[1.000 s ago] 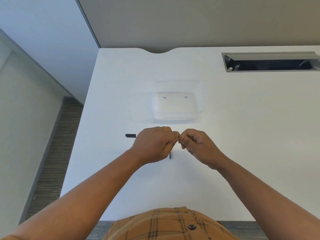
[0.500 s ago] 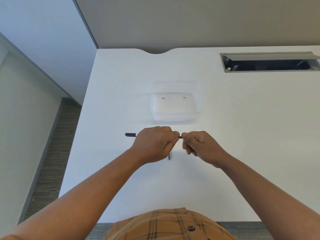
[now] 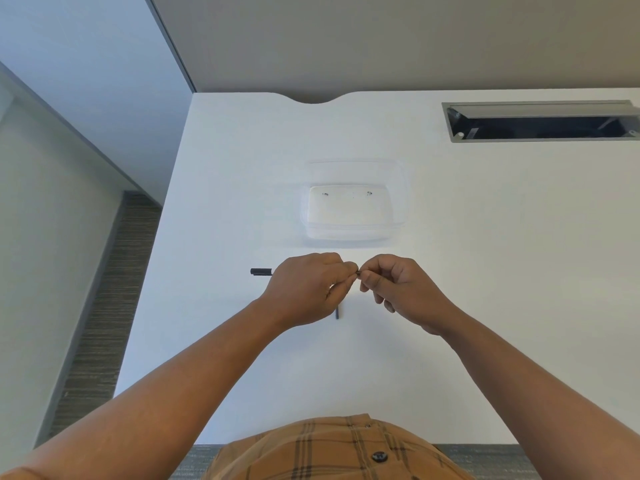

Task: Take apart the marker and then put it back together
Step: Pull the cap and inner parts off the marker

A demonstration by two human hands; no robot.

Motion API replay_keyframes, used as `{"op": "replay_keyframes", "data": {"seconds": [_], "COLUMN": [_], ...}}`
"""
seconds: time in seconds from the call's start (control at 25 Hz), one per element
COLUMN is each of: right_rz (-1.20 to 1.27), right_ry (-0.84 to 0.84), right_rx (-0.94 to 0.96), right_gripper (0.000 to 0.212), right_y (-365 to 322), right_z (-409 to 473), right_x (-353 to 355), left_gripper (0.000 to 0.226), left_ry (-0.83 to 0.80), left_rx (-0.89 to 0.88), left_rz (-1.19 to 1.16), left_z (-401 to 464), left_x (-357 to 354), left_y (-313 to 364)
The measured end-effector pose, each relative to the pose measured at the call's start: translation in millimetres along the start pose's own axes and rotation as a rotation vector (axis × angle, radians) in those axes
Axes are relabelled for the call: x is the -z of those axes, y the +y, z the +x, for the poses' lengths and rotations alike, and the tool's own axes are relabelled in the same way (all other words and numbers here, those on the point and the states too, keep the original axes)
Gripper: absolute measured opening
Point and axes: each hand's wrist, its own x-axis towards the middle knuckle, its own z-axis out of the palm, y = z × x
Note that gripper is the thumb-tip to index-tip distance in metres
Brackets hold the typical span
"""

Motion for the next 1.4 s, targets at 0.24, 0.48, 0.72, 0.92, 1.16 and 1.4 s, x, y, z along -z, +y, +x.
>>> {"op": "replay_keyframes", "data": {"seconds": [0.24,0.48,0.72,0.92,1.16,1.4], "right_rz": [-0.036,-0.083,-0.038,-0.301,-0.537,-0.516], "right_ry": [0.044,-0.013,-0.031,0.003,0.188,0.394], "right_rx": [0.030,-0.059,-0.068,0.005,0.008,-0.159], "right_gripper": [0.005,0.020,0.017,0.015,0.010,0.006], "right_y": [-1,0,4,9,46,71], "right_z": [4,5,7,11,21,24], "right_x": [0,0,0,2,9,9], "left_gripper": [0.031,0.028,0.031,0.036,0.027,0.019], "left_ry": [-0.015,-0.020,-0.022,-0.090,-0.273,-0.323], "left_rx": [0.005,0.004,-0.001,0.012,0.198,0.345], "left_rz": [-0.015,-0.014,-0.008,0.035,0.091,0.103], "left_z": [1,-2,-4,-6,-6,-17], "left_x": [-5,-10,-13,-17,-32,-49], "left_y": [-2,-8,-11,-14,-25,-38]}}
